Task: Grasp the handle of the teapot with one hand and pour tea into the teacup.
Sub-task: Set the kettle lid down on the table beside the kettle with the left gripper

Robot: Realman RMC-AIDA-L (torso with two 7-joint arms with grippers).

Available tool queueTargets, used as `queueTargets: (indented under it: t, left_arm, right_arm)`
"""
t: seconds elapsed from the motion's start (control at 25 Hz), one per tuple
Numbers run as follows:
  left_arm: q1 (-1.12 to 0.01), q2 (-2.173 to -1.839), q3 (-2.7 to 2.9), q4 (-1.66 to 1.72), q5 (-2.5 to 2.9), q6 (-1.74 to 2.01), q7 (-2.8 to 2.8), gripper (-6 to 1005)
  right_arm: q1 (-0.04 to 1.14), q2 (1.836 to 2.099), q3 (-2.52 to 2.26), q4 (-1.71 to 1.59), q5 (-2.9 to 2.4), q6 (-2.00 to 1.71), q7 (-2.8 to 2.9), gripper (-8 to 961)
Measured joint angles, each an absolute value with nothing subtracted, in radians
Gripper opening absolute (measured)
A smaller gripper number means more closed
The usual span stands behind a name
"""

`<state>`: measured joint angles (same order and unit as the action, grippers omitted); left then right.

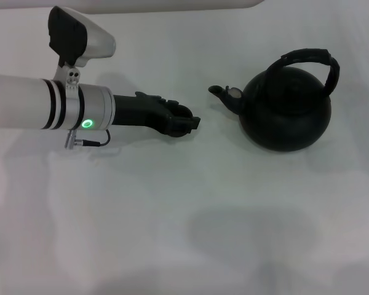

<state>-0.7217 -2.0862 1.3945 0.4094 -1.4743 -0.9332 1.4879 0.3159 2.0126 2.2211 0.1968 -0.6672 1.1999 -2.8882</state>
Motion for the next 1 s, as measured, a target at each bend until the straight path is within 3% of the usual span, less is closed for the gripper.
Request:
queueTargets:
  t: [1.0]
  left_arm:
    - [-0.695, -2.086, 1.394, 0.416, -1.473, -0.912, 1.488, 728]
  right_arm:
    - [0.316, 2.013, 2.207, 0.193, -0.669, 1.211, -2.888, 872]
